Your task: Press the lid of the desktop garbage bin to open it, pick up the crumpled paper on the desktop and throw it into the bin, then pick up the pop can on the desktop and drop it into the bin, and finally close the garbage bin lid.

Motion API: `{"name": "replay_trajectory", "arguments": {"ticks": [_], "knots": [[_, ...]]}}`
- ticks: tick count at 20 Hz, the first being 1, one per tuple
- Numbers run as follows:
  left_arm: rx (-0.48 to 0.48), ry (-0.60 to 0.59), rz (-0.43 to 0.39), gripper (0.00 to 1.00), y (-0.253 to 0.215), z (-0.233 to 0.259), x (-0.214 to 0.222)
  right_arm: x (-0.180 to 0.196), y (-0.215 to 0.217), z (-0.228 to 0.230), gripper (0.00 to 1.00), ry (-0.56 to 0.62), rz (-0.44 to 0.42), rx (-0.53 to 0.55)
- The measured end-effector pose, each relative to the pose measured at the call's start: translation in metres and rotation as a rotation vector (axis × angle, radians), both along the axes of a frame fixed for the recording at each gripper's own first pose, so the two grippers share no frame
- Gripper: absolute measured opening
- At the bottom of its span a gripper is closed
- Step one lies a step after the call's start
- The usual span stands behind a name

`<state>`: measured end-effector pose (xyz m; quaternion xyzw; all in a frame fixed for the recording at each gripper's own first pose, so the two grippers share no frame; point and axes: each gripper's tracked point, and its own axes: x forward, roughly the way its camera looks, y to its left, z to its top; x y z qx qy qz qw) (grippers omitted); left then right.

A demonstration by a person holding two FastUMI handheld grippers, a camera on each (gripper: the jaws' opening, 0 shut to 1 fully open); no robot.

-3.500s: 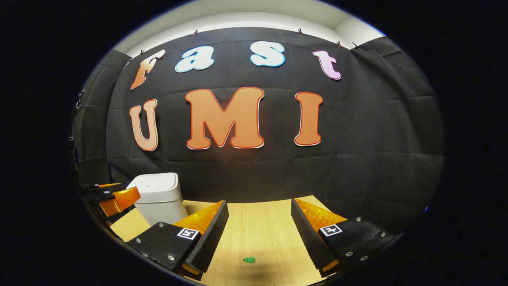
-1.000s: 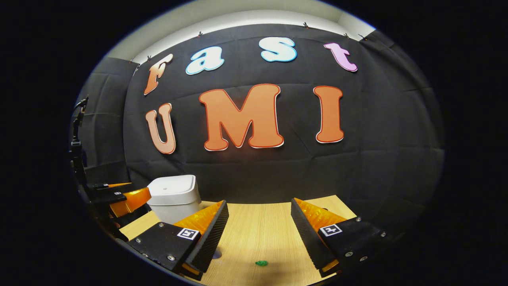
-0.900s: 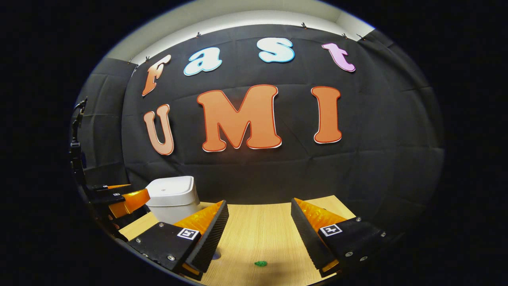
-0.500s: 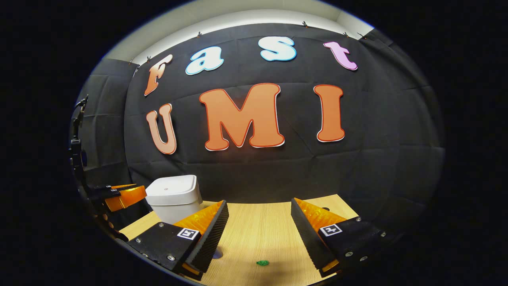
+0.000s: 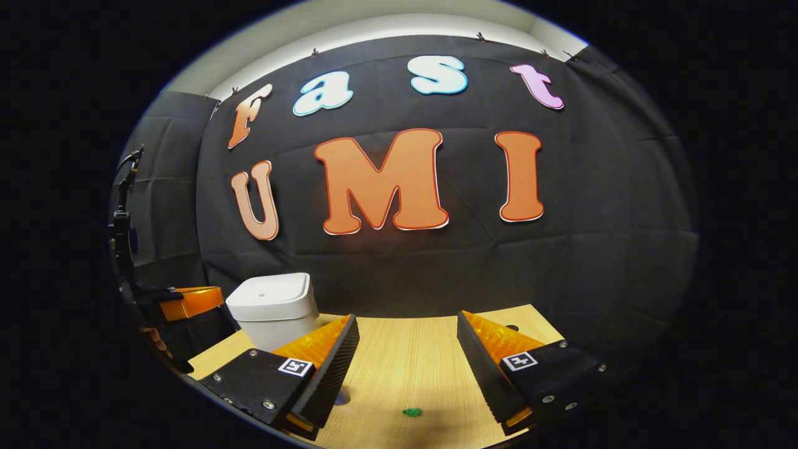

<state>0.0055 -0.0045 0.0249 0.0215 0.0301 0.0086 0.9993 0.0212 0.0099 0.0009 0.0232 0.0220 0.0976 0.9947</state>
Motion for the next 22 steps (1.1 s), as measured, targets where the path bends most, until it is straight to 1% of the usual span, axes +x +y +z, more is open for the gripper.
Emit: {"name": "replay_trajectory", "arguments": {"ticks": [5, 10, 12, 15, 19, 22], "knots": [[-0.016, 0.036, -0.004, 0.0, 0.022, 0.026, 0.018, 0.001, 0.003, 0.004, 0.95, -0.003, 0.009, -0.013], [0.043, 0.082, -0.012, 0.0, 0.056, 0.061, 0.053, 0.009, 0.003, 0.013, 0.95, -0.02, 0.038, -0.071], [0.047, 0.1, -0.017, 0.0, 0.067, 0.072, 0.07, 0.012, -0.003, 0.017, 0.95, -0.031, 0.032, -0.09], [0.022, 0.155, -0.058, 0.0, 0.072, 0.07, 0.093, 0.015, -0.009, 0.018, 0.95, -0.032, 0.016, -0.106], [0.053, 0.211, -0.059, 0.0, 0.088, 0.057, 0.119, 0.016, -0.017, 0.015, 0.95, -0.021, -0.008, -0.119], [0.03, 0.278, -0.069, 0.0, 0.093, 0.032, 0.138, 0.015, -0.024, 0.012, 0.95, -0.008, -0.024, -0.109]]}}
